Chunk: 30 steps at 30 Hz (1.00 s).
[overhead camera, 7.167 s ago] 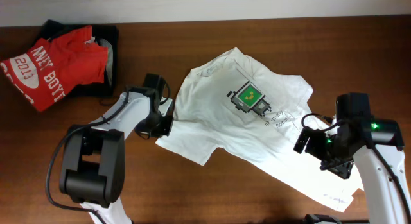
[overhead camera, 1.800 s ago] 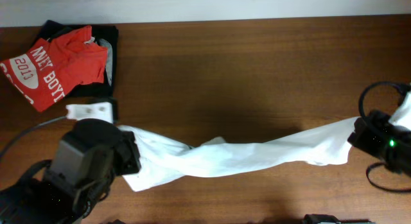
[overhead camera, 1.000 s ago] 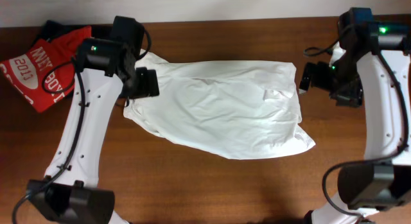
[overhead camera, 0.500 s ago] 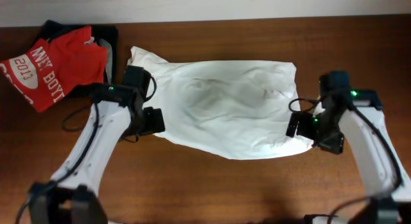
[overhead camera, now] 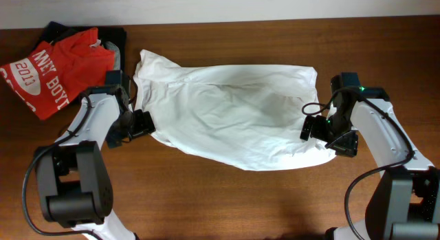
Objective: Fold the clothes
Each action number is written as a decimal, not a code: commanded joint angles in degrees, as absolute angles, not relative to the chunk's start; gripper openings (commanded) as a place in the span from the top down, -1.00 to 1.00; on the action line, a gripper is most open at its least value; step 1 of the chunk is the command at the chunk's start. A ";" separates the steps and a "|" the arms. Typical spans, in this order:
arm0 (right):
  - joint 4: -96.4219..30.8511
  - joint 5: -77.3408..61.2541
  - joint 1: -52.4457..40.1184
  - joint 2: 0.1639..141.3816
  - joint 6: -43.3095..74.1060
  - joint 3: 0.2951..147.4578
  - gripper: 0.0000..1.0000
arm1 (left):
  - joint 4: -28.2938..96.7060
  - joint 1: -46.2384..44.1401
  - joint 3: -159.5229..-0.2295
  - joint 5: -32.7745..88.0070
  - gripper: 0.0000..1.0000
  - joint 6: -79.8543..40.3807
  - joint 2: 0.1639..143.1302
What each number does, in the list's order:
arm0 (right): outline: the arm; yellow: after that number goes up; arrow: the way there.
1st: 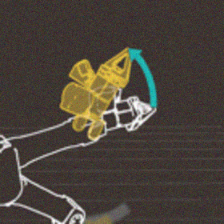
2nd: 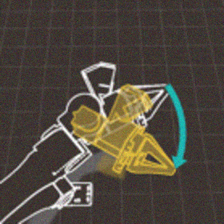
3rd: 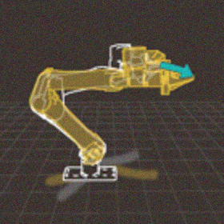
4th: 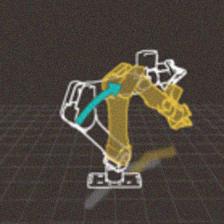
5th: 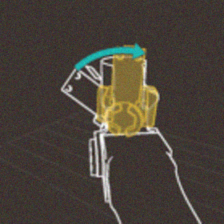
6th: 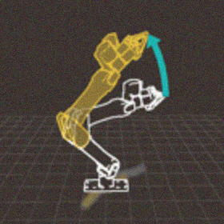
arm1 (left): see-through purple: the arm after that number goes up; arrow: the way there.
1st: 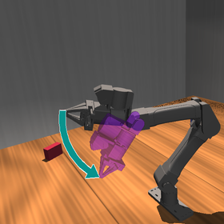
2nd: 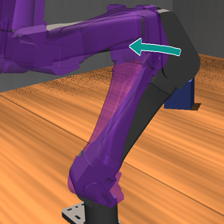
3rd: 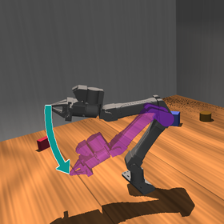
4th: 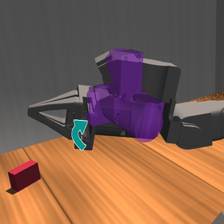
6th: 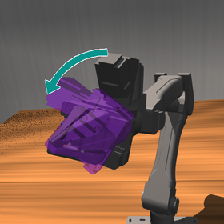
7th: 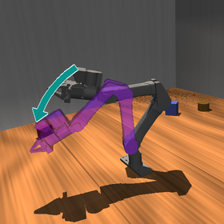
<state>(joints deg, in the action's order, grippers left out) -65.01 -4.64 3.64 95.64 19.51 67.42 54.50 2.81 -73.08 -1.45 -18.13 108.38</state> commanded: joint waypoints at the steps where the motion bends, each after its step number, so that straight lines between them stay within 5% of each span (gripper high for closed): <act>1: -64.62 -5.39 3.44 95.90 20.21 67.31 -0.97 | 53.47 2.61 -72.79 0.97 -0.78 -17.28 110.34; 8: -63.99 -5.34 3.44 95.90 20.21 67.31 -0.97 | 51.22 0.03 -72.79 1.98 -0.78 -17.26 114.26; 10: -63.37 -5.32 3.44 95.90 20.21 67.29 -0.97 | 50.96 0.03 -72.79 1.98 -0.10 -17.26 114.28; 11: -63.35 -5.34 3.44 95.90 20.23 67.29 -0.97 | 50.98 0.03 -72.79 1.98 0.43 -17.26 114.28; 13: -63.35 -5.34 3.44 95.90 20.23 67.29 -1.00 | 51.00 0.03 -72.79 1.98 0.99 -17.26 114.28; 20: -63.61 -1.85 3.44 95.90 22.98 67.29 -0.98 | 65.23 -0.10 -82.76 0.93 0.99 -17.26 107.31; 25: -63.92 -2.09 3.38 95.90 22.98 67.29 -0.98 | 64.38 -2.85 -84.27 -3.22 0.99 -16.99 98.04; 26: -64.34 -2.42 3.38 95.90 22.98 67.26 -0.97 | 63.83 -2.90 -84.27 -3.22 0.92 -17.02 99.00; 28: -65.56 -2.57 3.38 95.90 22.98 67.26 -0.97 | 62.54 -2.90 -84.27 -2.74 0.47 -17.02 103.13; 30: -66.04 -2.59 3.38 95.90 22.98 67.22 -0.98 | 61.95 -2.90 -84.27 -2.74 0.46 -17.02 106.67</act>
<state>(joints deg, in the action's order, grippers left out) -65.67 -2.85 3.64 95.74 22.35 67.42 62.33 -2.98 -84.01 -2.17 -17.32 102.74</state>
